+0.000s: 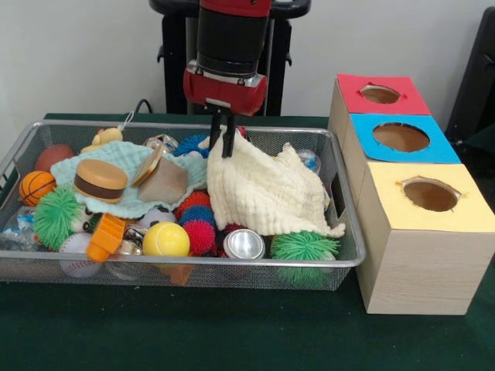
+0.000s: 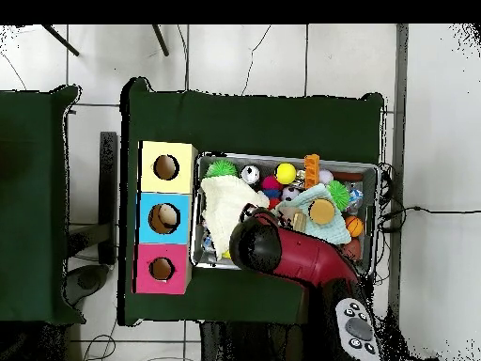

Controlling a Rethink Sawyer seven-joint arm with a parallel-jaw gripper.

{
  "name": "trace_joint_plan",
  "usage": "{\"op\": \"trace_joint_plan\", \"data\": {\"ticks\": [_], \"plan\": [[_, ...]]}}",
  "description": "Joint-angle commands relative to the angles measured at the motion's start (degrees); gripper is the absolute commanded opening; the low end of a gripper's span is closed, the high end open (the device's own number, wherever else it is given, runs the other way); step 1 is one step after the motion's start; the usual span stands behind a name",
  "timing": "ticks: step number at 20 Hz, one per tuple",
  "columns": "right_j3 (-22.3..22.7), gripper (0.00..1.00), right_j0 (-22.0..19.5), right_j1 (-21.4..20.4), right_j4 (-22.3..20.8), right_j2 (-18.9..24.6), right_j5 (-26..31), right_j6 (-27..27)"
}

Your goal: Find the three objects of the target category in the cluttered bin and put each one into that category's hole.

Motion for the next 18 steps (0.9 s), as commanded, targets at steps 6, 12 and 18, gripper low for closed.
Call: {"op": "trace_joint_plan", "data": {"ticks": [6, 12, 18], "plan": [[7.1, 0.00, -0.2, -6.0, 1.7, 5.3, 10.9, 5.6], [9.3, 0.00, 1.0, -8.5, 2.8, 4.9, 11.9, 7.4], [11.8, 0.00, 0.5, -11.3, 4.2, 5.4, 13.6, 6.9]]}}
